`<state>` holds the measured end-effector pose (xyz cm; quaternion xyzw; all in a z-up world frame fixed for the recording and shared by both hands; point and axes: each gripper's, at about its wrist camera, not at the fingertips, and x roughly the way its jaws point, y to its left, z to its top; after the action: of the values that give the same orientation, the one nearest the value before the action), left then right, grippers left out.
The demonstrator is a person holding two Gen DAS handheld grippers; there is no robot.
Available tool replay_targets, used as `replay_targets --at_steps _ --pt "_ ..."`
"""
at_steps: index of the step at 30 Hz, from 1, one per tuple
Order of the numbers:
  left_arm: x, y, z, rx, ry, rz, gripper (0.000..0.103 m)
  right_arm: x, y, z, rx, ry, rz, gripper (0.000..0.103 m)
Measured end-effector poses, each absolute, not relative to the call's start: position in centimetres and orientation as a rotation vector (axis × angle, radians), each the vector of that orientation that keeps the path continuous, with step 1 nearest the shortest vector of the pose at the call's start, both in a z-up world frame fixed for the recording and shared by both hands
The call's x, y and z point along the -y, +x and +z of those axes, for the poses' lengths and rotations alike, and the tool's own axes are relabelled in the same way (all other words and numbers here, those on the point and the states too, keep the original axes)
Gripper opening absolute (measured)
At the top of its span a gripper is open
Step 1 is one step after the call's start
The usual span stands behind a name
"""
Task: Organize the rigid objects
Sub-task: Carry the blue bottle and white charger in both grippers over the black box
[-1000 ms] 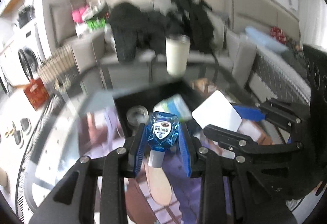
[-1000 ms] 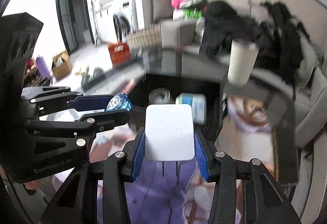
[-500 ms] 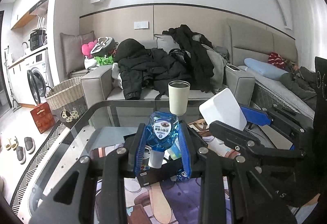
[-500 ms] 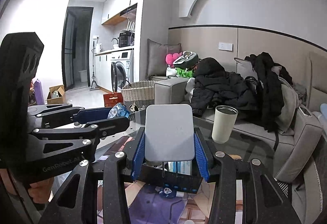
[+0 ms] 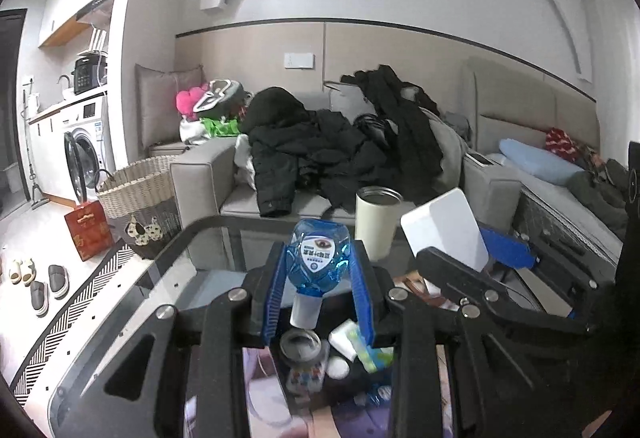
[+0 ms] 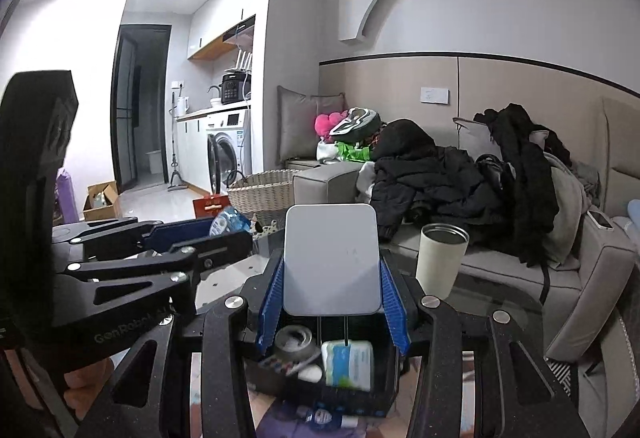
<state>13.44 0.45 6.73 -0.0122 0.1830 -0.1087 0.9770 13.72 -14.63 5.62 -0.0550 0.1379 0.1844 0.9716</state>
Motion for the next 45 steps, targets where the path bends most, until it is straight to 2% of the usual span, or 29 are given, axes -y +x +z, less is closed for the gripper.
replay_targets --at_steps 8,24,45 --pt "-1.5 16.5 6.3 -0.398 -0.077 -0.210 0.029 13.4 18.1 5.1 -0.287 -0.114 0.352 0.045" --pt "-0.5 17.9 5.4 -0.462 -0.073 -0.225 0.029 14.0 19.3 3.9 -0.371 -0.094 0.352 0.045" --pt "0.8 22.7 -0.4 -0.802 -0.090 -0.227 0.029 13.5 24.1 -1.5 -0.717 -0.108 0.320 0.045"
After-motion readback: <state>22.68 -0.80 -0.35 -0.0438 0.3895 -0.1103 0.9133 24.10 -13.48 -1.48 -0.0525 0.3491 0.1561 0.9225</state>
